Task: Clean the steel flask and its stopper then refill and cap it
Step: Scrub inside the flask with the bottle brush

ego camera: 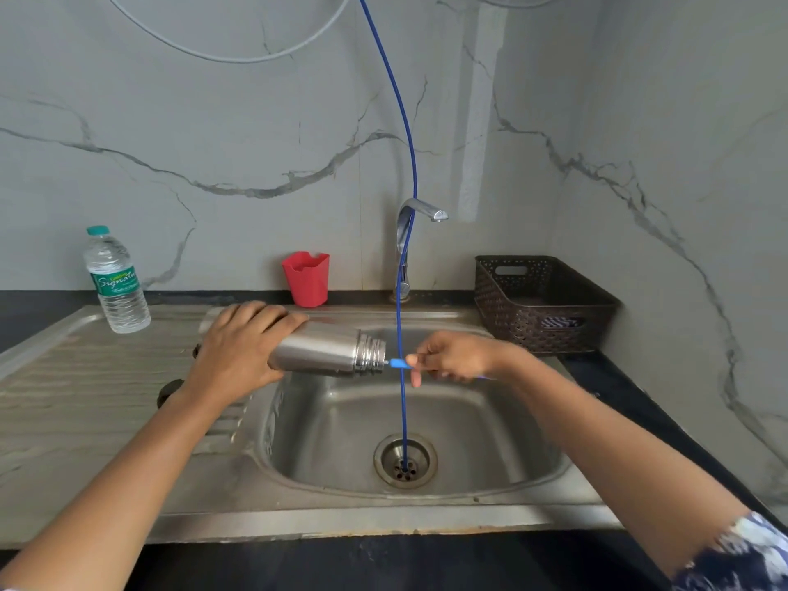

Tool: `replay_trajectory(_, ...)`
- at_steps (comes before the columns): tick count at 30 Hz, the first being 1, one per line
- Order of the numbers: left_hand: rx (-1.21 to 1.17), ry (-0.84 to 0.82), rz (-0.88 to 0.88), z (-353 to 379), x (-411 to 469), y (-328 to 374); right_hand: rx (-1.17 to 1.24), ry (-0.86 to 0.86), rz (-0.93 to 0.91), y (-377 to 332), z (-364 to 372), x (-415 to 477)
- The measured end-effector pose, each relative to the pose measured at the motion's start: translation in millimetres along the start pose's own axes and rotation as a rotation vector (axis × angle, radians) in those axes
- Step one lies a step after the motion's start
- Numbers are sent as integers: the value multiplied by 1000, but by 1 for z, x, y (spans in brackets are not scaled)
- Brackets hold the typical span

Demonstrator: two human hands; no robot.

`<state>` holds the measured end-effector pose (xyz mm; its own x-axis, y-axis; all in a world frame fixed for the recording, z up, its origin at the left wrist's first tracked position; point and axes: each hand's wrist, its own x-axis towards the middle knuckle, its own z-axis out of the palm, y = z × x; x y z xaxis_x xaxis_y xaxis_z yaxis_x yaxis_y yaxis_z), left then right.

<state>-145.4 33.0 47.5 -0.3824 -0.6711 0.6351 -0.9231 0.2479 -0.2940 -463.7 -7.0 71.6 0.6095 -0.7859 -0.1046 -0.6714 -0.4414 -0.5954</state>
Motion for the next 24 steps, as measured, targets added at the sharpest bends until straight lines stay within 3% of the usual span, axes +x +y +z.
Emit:
replay_trajectory(2,28,62,38,2,0,1,389,-190,116,7,-4,2)
replay_trajectory(4,26,38,11,3,1,-1,320,-123,90,9,-2,5)
replay_trajectory(5,16,-1,-19,3,1,-2,112,23,22,8,3,5)
replay_trajectory(8,-63,-223,-139,-2,4,-8,-872,701,-324,20,15,7)
replay_trajectory(9,-117,-306,-179,-4,6,-9,-1082,829,-423,24,18,3)
replay_trajectory(12,-206,-419,-204,-3,7,-9,-1209,914,-602,33,20,-2)
replay_trajectory(15,-170,-303,-168,-3,5,-5,-1042,841,-500,14,18,-3)
replay_trajectory(16,-121,-216,-132,-1,3,-5,-920,730,-391,3,16,-3)
replay_trajectory(17,-71,-111,-98,2,1,-7,-711,532,-231,-7,10,-3)
replay_trajectory(20,44,153,29,3,-3,-7,211,-113,150,-13,-13,-2)
replay_trajectory(22,100,218,83,1,-4,-4,367,-277,242,-6,-23,-2)
replay_trajectory(24,105,214,75,-1,-4,-4,348,-289,252,-2,-30,-6)
